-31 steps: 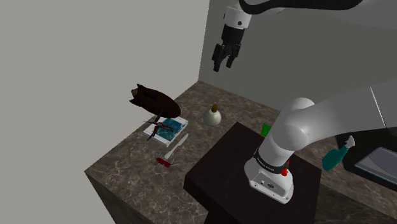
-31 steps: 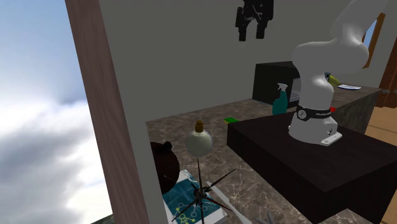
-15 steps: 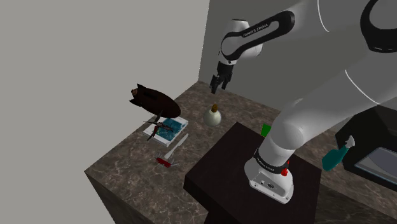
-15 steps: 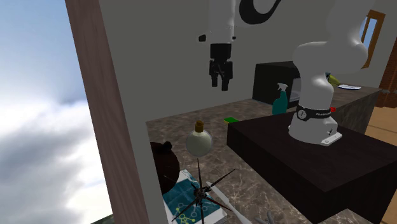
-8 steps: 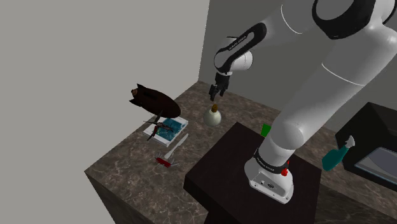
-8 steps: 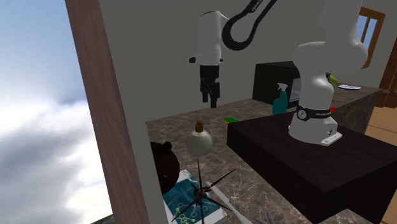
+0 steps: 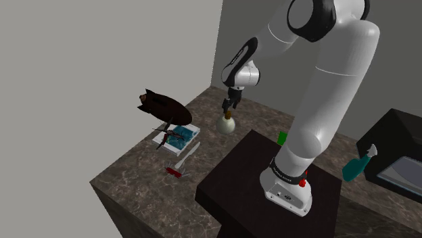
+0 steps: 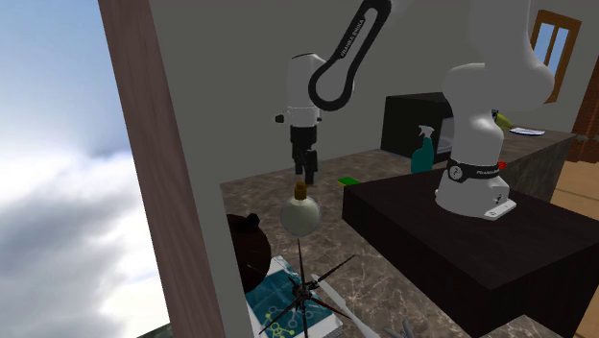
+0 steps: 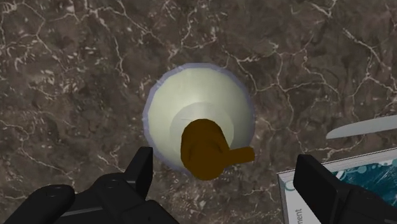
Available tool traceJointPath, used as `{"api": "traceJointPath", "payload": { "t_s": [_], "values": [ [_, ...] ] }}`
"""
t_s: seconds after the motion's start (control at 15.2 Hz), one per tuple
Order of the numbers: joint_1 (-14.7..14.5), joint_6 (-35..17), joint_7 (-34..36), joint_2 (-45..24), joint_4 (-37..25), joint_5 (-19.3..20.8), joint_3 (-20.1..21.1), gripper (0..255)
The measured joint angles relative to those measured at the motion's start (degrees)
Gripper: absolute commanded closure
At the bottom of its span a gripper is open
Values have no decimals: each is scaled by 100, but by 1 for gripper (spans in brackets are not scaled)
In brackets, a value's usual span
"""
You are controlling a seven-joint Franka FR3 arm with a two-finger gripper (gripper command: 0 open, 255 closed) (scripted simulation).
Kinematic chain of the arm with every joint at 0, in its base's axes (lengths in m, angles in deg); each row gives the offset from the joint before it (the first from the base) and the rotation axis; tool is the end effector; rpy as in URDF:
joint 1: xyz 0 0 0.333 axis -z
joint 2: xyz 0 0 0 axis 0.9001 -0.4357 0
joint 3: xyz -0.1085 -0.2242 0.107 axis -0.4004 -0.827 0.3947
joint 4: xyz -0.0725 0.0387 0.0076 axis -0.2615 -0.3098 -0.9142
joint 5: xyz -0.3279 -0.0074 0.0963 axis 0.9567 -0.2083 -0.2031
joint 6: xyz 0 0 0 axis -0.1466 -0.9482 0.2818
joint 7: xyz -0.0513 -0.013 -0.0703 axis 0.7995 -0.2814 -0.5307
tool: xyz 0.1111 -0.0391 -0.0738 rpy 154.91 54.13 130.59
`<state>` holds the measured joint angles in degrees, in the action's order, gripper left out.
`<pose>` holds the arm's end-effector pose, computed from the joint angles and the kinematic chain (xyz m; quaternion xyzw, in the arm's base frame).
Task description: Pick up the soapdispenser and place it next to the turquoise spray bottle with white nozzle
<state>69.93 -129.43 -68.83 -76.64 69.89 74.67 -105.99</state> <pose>0.3839 -0.2094 0.1919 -0.9990 0.0402 0.0009 0.0170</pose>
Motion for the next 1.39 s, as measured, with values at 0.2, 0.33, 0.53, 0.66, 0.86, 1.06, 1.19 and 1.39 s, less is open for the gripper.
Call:
{"api": "traceJointPath", "payload": {
  "t_s": [0.2,0.33,0.53,0.66,0.86,1.06,1.19,1.39],
  "values": [
    [85,-210,-220,-319,-77,-282,119,0],
    [135,-343,-332,-479,-90,-435,201,0],
    [170,-440,-403,-587,-93,-541,265,0],
    [178,-452,-416,-598,-93,-553,272,0],
    [180,-455,-420,-601,-93,-557,273,255],
    [180,-455,-419,-602,-92,-557,273,255],
    [179,-454,-418,-602,-92,-556,273,255],
    [179,-454,-418,-603,-93,-557,274,255]
  ]
}}
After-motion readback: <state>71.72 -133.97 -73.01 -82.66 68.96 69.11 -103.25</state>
